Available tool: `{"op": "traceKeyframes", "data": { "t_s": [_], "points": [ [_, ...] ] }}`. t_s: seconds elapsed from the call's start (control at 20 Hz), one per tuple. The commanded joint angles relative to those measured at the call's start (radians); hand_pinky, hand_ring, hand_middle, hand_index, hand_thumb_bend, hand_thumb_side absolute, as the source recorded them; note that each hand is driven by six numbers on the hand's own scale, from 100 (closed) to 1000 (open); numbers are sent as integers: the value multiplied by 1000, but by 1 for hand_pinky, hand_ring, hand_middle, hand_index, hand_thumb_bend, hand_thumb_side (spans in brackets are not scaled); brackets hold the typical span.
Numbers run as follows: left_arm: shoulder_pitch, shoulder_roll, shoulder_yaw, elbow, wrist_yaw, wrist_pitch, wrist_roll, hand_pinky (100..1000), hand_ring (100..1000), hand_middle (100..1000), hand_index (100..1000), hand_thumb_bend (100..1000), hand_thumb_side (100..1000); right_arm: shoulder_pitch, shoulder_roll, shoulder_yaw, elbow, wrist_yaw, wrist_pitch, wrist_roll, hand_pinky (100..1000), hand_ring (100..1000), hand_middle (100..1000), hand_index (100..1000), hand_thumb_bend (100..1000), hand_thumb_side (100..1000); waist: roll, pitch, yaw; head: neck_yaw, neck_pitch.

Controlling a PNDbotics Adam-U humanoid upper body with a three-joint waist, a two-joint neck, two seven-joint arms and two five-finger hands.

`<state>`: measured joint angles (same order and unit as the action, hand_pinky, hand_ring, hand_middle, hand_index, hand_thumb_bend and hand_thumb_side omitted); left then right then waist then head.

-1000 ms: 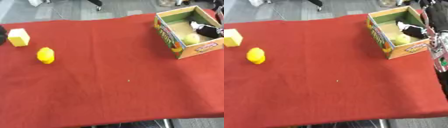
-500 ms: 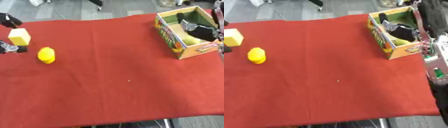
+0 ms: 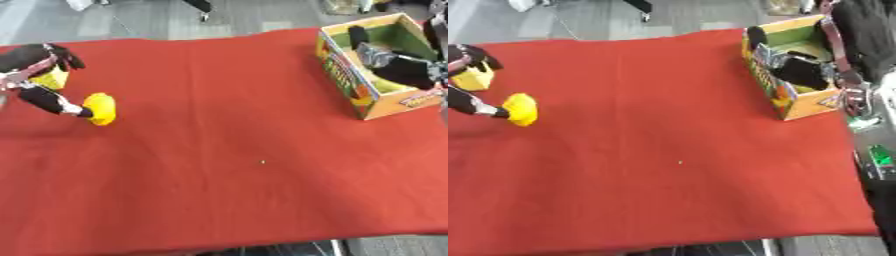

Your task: Pick up the objects with one hand, pass them to the other hand, and then place them into the box on the other side of the table.

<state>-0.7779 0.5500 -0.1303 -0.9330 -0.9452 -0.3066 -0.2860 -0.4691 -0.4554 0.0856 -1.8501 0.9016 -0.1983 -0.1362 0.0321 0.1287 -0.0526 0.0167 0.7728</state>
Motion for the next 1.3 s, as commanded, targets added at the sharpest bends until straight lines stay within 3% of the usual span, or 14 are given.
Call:
{"op": "traceKeyframes", "data": {
  "t_s": [0.05,0.15,0.3,0.35,0.4,0.5,0.8,1.1,1.3],
  "points": [
    [-25,-5,1,27,-38,3,22,737,660,656,762,708,476,-15,-9,0,-23,-5,-6,6,804,809,808,925,291,504,-4,-22,-2,20,-3],
    [-21,-15,3,36,-49,8,34,727,645,638,743,648,455,-14,-9,1,-21,-6,-8,8,804,809,808,925,288,503,-3,-21,-3,31,-3],
    [-13,-24,6,47,-48,17,58,694,591,579,681,447,356,-14,-7,1,-20,-7,-8,8,805,807,807,926,272,504,-2,-21,-5,54,-3],
    [-10,-25,7,50,-46,20,64,686,581,566,667,418,343,-13,-7,1,-19,-6,-8,9,804,807,807,926,271,504,-2,-21,-5,61,-3],
    [-7,-26,9,51,-39,22,71,658,536,513,614,297,287,-13,-7,2,-18,-6,-8,9,804,806,806,926,264,504,-2,-21,-5,69,-3],
    [2,-25,13,45,-15,29,84,627,488,456,548,232,263,-11,-7,2,-16,-6,-8,9,804,806,806,927,254,505,-1,-21,-6,83,-3],
    [35,5,19,-58,165,32,48,608,443,387,481,185,283,-14,-5,10,-21,-12,-15,9,801,799,798,924,251,496,2,-21,-5,101,-3],
    [59,65,-23,-212,543,54,-93,623,441,378,472,153,329,-29,0,56,-60,-44,-55,13,789,778,779,914,278,474,6,-22,-3,98,-3],
    [47,75,-86,-264,788,94,-217,623,441,375,468,135,363,-69,10,125,-107,-92,-122,33,751,728,734,875,306,453,6,-25,-2,92,-3]
  ]
}}
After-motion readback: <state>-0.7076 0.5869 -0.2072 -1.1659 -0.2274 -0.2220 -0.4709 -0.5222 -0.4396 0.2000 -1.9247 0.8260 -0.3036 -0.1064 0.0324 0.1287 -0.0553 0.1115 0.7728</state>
